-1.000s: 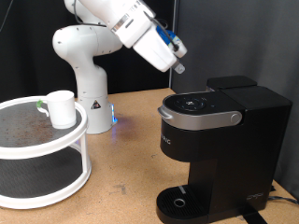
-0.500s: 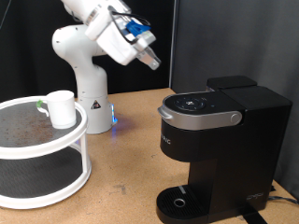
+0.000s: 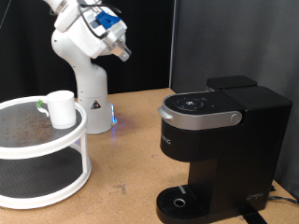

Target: Make a cup of coffee with the keurig machine

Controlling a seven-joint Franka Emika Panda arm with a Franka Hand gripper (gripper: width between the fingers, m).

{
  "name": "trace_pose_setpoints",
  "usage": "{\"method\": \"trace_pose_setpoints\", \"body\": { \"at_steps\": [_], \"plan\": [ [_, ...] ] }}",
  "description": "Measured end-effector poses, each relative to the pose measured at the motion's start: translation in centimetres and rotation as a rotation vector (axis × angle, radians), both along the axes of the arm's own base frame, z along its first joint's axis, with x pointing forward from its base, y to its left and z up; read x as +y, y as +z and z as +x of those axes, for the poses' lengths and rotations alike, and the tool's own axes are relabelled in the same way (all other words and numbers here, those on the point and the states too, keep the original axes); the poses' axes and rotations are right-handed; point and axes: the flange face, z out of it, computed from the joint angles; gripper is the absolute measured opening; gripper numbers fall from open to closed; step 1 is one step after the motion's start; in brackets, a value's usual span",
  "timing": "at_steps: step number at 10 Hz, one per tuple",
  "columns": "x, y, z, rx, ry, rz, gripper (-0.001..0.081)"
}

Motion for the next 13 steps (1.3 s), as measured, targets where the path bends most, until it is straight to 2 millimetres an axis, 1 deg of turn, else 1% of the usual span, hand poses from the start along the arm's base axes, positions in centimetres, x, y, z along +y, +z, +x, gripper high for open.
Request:
{"method": "trace_pose_setpoints", "body": {
  "at_steps": [2,4,6,7,9,11,13],
  "plan": [
    [-1.1,0.2,-0.6,0.008,-0.008,-0.009,0.0003],
    [-1.4,0.4,-0.8,-0.002,-0.022,-0.005,0.0003],
    [-1.4,0.1,-1.0,0.011,-0.014,-0.001,0.0003],
    [-2.1,0.0,-1.5,0.016,-0.014,0.01,0.0003],
    [-4.2,0.0,-3.5,0.049,0.02,0.038,0.0003],
    [-6.4,0.3,-5.8,0.089,0.108,0.049,0.0003],
    [-8.5,0.8,-8.1,0.153,0.183,0.02,0.0003]
  ]
}}
